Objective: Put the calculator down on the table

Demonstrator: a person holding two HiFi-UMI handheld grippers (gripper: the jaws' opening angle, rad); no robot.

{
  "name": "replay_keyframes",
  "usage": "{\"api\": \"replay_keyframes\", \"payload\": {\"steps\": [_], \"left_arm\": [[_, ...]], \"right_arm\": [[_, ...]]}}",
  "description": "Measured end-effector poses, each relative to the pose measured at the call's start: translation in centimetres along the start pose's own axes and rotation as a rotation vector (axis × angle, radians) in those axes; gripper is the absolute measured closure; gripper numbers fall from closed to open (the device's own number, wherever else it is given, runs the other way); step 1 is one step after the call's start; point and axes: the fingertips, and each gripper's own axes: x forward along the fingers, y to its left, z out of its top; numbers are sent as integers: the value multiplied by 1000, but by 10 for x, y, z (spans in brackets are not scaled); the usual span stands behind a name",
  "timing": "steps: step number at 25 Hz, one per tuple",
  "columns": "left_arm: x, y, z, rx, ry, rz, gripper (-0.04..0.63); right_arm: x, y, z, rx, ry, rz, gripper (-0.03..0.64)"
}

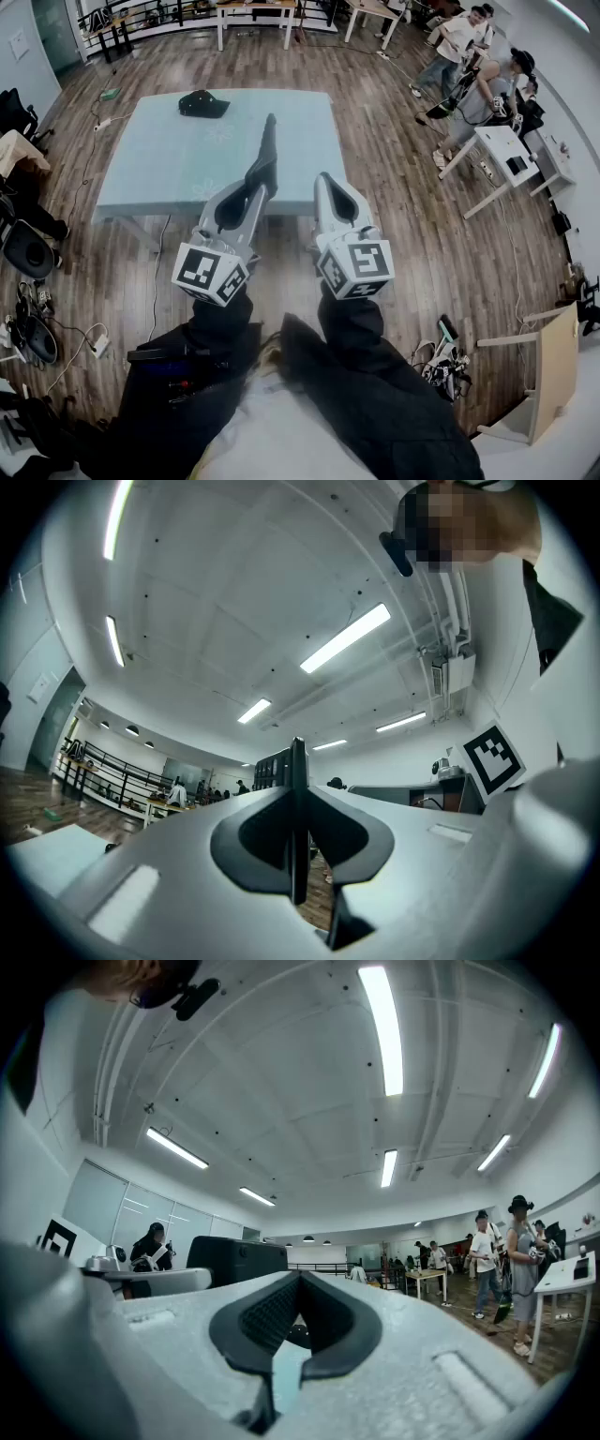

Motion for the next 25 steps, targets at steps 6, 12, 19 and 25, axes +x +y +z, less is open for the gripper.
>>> {"api": "replay_keyframes", "payload": {"steps": [6, 12, 19, 25], "left_arm": [[-1, 8, 6, 2, 2, 9, 551], [-11, 22, 6, 2, 3, 31, 551], [-24, 40, -2, -13, 27, 43, 551], [-39, 59, -12, -36, 54, 43, 551]], "right_arm": [[10, 6, -1, -14, -3, 13, 620], [18, 18, -7, -6, 3, 21, 620], [23, 31, -17, 23, 12, 22, 618], [31, 49, -35, 37, 39, 15, 618]]}}
